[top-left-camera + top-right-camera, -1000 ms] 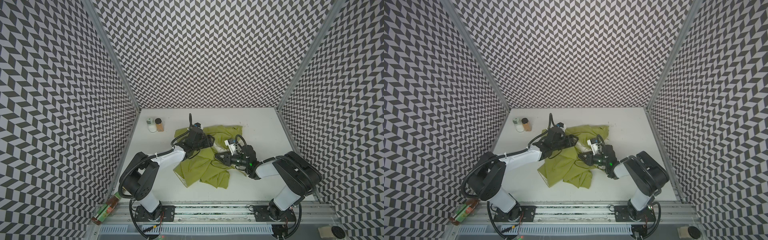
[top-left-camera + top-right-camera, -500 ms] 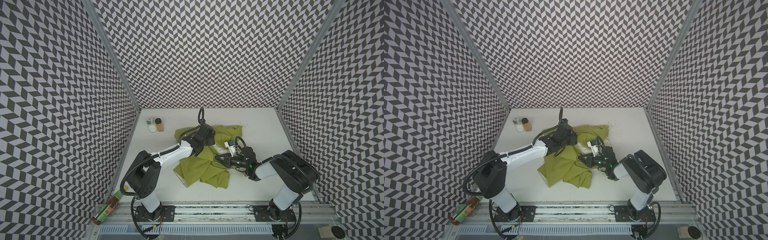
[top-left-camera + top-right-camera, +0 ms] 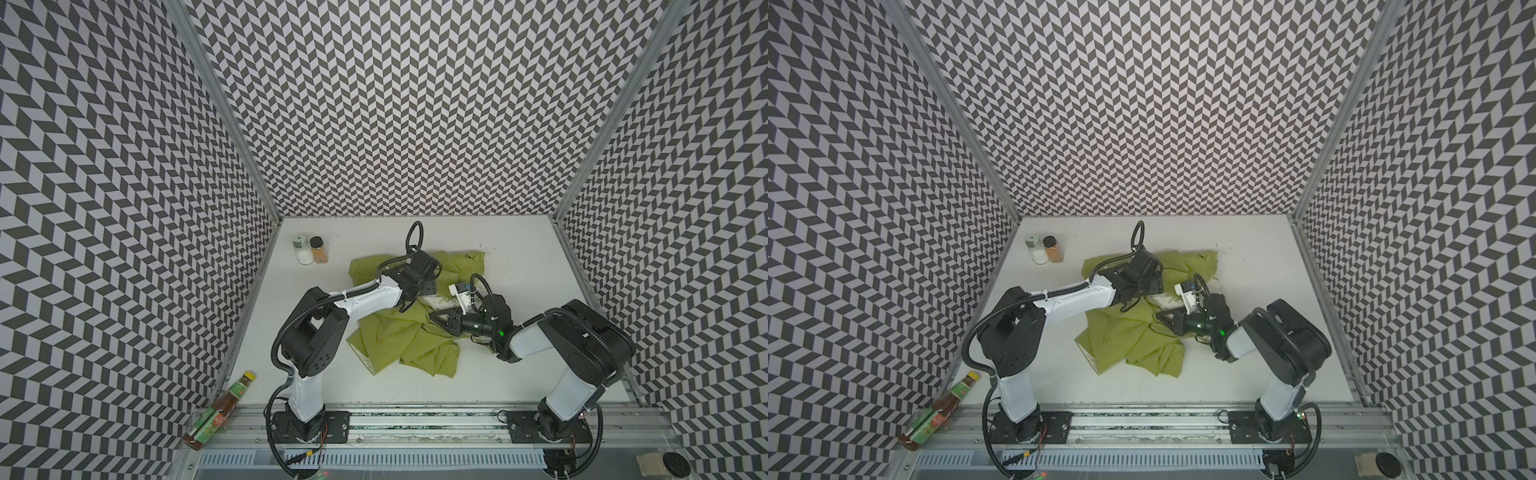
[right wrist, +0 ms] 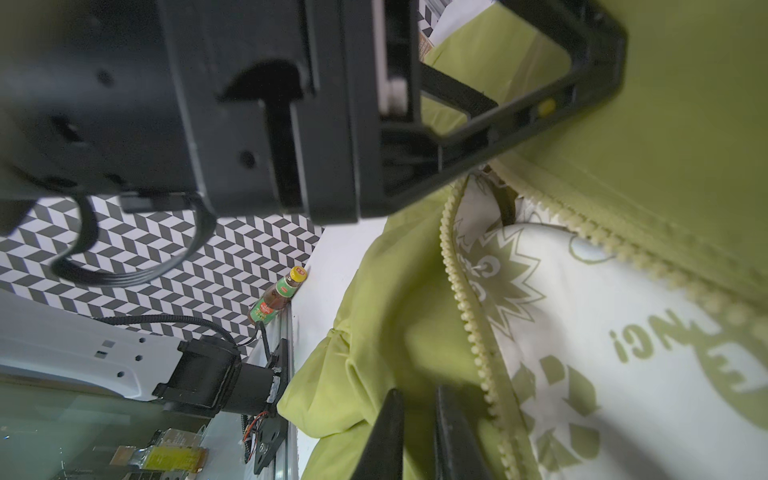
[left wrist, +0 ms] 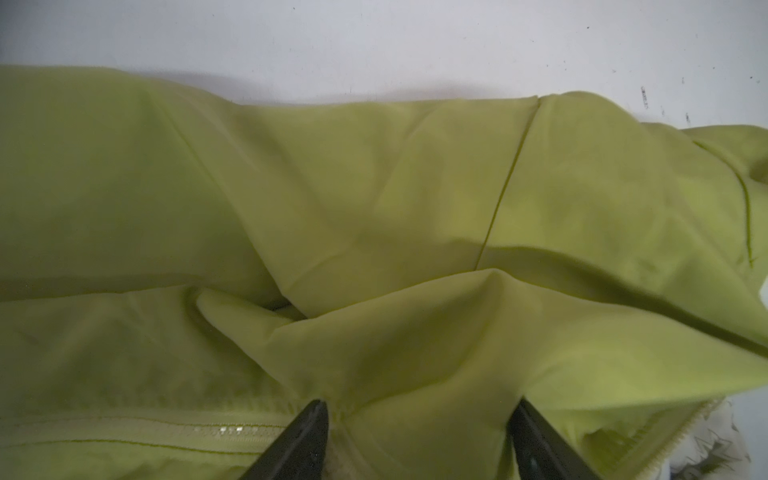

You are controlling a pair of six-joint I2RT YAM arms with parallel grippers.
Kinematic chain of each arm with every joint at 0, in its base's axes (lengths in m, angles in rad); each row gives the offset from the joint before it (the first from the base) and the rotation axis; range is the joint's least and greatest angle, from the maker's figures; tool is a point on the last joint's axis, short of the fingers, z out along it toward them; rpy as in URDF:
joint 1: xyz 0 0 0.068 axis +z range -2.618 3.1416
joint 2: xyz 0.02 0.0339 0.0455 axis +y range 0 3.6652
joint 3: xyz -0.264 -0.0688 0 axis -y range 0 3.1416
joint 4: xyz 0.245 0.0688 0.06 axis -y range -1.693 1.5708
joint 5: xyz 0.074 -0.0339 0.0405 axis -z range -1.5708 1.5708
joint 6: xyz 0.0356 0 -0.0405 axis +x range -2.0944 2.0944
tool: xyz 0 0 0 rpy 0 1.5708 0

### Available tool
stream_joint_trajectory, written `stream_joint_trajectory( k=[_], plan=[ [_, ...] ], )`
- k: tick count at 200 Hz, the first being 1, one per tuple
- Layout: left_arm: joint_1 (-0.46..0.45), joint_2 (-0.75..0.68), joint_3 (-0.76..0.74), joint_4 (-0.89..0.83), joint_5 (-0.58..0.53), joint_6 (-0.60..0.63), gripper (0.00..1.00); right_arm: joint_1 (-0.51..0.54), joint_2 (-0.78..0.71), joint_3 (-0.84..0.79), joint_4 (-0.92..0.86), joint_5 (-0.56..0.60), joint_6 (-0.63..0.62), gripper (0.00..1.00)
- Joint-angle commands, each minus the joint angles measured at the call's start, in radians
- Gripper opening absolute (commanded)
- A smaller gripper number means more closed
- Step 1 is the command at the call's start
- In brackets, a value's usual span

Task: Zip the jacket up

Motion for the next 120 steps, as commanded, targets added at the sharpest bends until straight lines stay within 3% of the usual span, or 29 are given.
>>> stream_joint_trajectory(
  k=[1,22,34,66,95,120],
  plan=[
    [-0.004,-0.014,0.000,-0.049,0.017,-0.057,0.73,0.006,-0.012,-0.019,0.059,0.011,-0.002,0.16],
    [0.004,-0.051,-0.061,-0.067,-0.032,-0.089,0.89,0.006,-0.022,-0.026,0.043,0.022,-0.009,0.16],
    [0.030,-0.071,-0.113,-0.031,0.012,-0.092,0.90,0.006,-0.036,-0.028,0.023,0.033,-0.021,0.17],
    [0.036,-0.087,-0.113,0.045,0.067,-0.072,0.78,0.006,-0.071,-0.026,-0.020,0.043,-0.044,0.17],
    [0.032,-0.064,-0.081,0.079,0.122,-0.068,0.58,0.006,-0.092,-0.032,-0.032,0.040,-0.051,0.17],
    [0.032,-0.079,-0.093,0.115,0.148,-0.062,0.57,0.006,-0.121,-0.033,-0.077,0.043,-0.081,0.17]
  ],
)
